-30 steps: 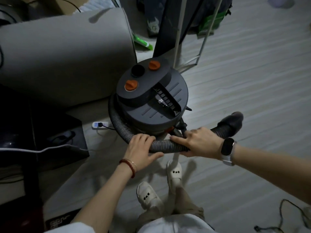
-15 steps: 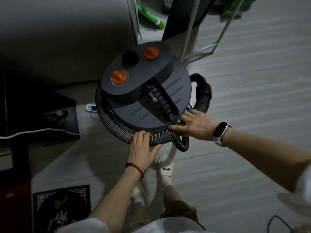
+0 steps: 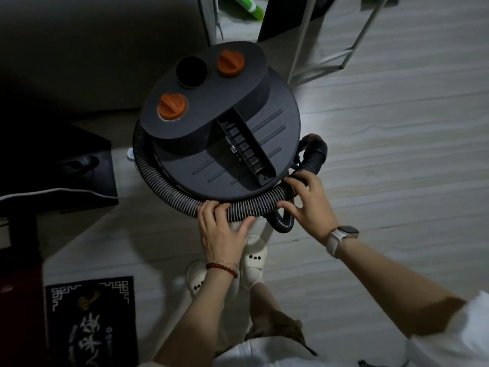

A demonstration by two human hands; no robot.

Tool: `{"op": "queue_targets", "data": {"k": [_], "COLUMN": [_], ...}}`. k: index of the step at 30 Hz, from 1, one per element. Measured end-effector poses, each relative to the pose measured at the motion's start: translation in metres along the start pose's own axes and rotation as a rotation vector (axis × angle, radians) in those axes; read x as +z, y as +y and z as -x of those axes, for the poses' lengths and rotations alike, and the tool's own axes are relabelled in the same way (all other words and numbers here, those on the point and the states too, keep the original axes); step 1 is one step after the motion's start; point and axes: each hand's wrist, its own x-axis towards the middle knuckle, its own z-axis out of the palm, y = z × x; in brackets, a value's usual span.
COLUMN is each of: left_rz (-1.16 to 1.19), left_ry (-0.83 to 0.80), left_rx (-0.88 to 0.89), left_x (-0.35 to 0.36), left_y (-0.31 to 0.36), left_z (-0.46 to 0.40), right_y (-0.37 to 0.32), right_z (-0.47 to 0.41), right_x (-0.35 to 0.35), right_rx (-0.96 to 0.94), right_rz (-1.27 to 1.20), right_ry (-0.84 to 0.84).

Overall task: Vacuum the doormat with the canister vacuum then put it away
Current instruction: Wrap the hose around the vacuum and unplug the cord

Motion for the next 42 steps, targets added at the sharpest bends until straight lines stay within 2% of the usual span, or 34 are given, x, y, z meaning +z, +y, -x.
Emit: {"op": "queue_targets", "data": {"k": [2, 4, 10, 16, 23, 26, 29, 33, 38, 42], "left_rz": [0.047, 0.075, 0.182, 0.09, -0.052, 0.045, 0.11, 0.156, 0.182, 0.185], "left_ry": [0.01, -0.006, -0.042, -0.14, -0.243, -0.198, -0.141, -0.072, -0.015, -0.116], "left_rx": [-0.097, -0.176, -0.328, -0.459, -0.45, -0.353, -0.229, -0.245, -0.368, -0.358], "left_x": [0.004, 0.009, 0.019, 0.027, 0.015, -0.009, -0.047, -0.107, -0.176, -0.212], "left_y": [0.005, 0.009, 0.013, 0.015, 0.017, 0.012, -0.009, -0.057, -0.126, -0.185], "left_z": [0.005, 0.011, 0.017, 0.011, 0.0, -0.005, 0.0, 0.001, -0.032, -0.079], "right_y": [-0.007, -0.014, -0.019, -0.023, -0.027, -0.041, -0.075, -0.144, -0.234, -0.288], "right_z": [0.005, 0.006, -0.015, -0.023, -0.013, -0.001, 0.02, 0.035, 0.013, -0.025], "right_x": [0.003, 0.007, 0.002, 0.012, 0.018, 0.015, 0.016, 0.03, 0.06, 0.111], "right_rx": [0.205, 0.287, 0.306, 0.317, 0.372, 0.374, 0.315, 0.124, 0.029, 0.07], "right_rz": [-0.14, -0.19, -0.076, 0.057, 0.192, 0.213, 0.12, 0.001, -0.136, -0.129], "right_ry": [-0.049, -0.095, -0.224, -0.304, -0.292, -0.231, -0.097, 0.002, -0.145, -0.276]}}
